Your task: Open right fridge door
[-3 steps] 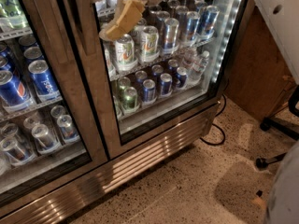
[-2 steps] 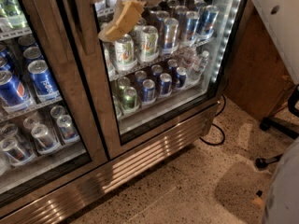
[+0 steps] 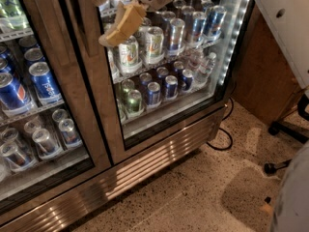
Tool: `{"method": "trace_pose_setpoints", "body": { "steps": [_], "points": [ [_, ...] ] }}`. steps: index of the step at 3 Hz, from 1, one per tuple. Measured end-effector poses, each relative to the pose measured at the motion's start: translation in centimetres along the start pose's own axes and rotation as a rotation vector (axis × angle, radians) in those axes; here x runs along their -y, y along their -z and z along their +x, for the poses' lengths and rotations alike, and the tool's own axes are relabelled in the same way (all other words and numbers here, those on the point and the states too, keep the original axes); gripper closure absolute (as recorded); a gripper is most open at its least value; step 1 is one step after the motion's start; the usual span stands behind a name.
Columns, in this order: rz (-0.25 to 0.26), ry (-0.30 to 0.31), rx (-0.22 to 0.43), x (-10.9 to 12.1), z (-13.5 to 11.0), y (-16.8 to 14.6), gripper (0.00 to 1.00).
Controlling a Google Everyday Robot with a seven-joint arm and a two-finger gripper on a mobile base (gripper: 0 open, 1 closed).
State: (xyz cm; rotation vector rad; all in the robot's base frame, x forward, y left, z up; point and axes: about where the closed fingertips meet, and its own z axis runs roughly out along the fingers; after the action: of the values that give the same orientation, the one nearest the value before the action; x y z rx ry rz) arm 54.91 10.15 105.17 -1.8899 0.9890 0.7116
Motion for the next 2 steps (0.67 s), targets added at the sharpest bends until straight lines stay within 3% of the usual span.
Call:
{"method": "trace_pose_setpoints", "body": {
  "steps": [2],
  "points": [
    [-0.026, -0.001, -0.001, -0.26, 0.92, -0.95, 0.27]
  ]
}}
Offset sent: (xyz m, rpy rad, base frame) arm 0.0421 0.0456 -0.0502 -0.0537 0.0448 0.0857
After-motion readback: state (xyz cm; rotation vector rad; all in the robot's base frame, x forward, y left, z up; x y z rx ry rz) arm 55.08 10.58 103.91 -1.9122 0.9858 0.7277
